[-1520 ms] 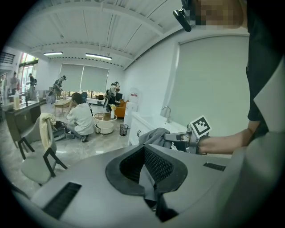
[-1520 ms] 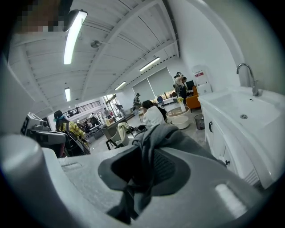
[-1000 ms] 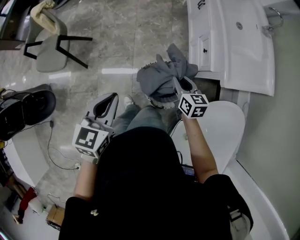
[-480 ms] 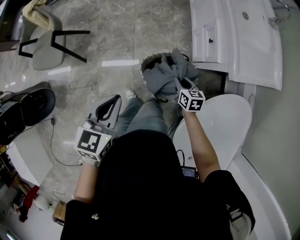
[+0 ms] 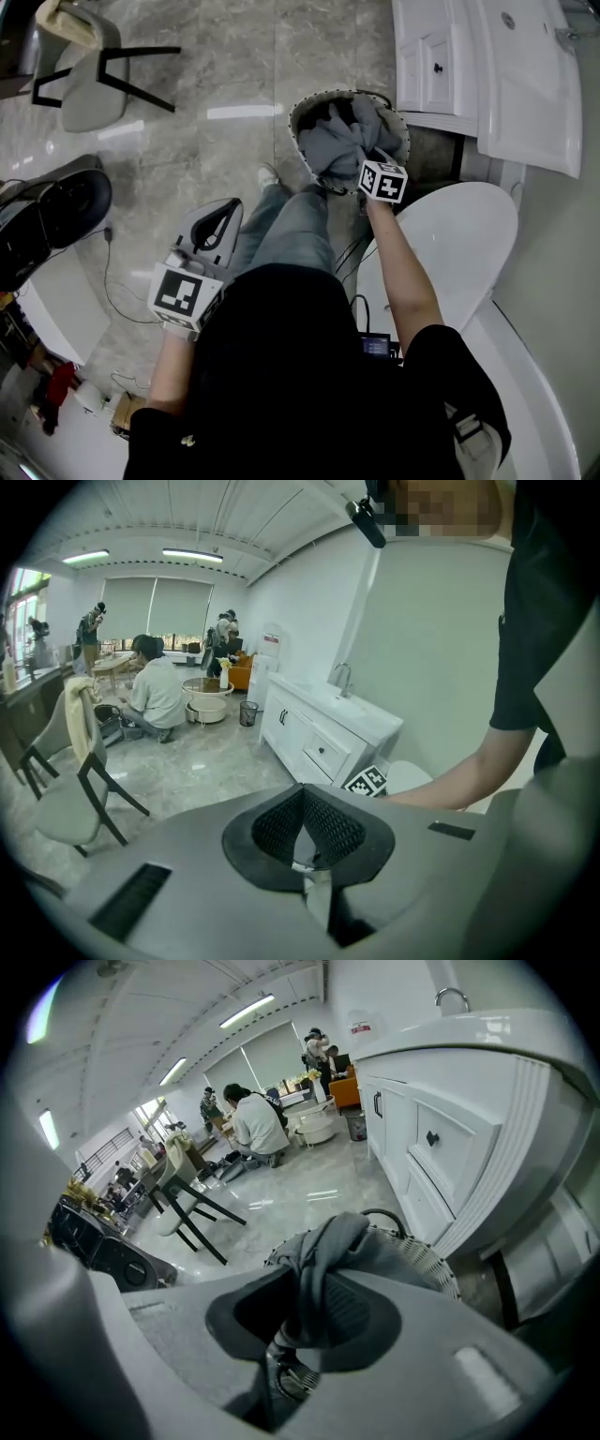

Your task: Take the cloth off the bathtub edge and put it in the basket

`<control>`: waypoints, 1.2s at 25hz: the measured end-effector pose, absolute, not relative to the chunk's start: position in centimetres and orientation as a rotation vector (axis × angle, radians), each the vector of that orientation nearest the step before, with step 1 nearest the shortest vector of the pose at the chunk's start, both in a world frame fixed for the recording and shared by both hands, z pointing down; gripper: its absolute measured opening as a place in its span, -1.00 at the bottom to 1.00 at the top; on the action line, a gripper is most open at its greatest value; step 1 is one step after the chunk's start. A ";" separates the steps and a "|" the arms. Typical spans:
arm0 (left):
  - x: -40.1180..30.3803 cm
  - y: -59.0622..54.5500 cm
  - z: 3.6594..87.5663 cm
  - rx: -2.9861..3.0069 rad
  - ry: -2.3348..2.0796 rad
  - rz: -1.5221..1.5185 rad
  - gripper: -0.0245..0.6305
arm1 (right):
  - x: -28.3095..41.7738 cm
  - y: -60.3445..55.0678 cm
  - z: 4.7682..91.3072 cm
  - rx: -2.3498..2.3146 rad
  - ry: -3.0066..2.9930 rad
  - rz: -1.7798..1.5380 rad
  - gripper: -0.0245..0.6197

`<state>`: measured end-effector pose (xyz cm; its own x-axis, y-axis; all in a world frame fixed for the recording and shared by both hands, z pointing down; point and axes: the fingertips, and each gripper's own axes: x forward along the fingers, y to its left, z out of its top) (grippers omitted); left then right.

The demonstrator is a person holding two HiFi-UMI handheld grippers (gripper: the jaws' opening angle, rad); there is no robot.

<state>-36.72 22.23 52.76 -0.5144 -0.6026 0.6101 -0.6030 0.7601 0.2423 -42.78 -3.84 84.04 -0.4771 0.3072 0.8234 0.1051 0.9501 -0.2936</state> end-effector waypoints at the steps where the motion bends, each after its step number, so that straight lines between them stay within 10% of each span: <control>1: -36.5 22.4 53.1 0.902 -2.248 0.004 -0.89 | -42.7 -3.9 84.9 -0.280 -2.058 0.243 -0.67; 30: -32.4 27.4 58.7 0.777 -2.118 -0.044 -0.89 | -40.6 -3.3 99.5 -0.098 -1.887 0.111 -0.41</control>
